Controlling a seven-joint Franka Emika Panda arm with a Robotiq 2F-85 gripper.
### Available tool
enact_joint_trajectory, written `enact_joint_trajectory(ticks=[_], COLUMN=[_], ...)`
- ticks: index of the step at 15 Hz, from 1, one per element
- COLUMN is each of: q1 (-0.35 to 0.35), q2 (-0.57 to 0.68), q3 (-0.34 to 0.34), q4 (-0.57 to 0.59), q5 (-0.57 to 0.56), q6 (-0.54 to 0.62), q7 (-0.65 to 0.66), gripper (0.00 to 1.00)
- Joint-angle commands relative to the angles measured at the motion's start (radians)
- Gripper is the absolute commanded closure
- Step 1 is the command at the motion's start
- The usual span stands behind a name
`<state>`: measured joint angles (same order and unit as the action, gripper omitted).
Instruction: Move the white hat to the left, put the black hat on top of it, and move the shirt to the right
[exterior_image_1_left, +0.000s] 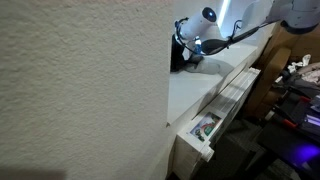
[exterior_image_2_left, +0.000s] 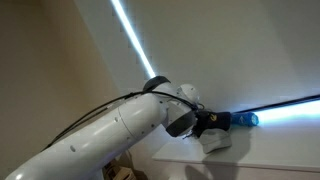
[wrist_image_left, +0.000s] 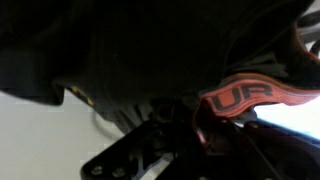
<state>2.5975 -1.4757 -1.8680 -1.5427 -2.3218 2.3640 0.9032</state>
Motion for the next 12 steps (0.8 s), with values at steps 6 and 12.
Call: enact_joint_trajectory(ticks=[6, 12], q1=[-0.173, -0.452], q2=[0.277, 0.580], q3=[0.188, 0.335], q4=[-0.419, -0.627], q5=[-0.299, -0.295], q6=[-0.224, -0.274], q7=[0.166, 0.454], gripper=[0.99, 0.99])
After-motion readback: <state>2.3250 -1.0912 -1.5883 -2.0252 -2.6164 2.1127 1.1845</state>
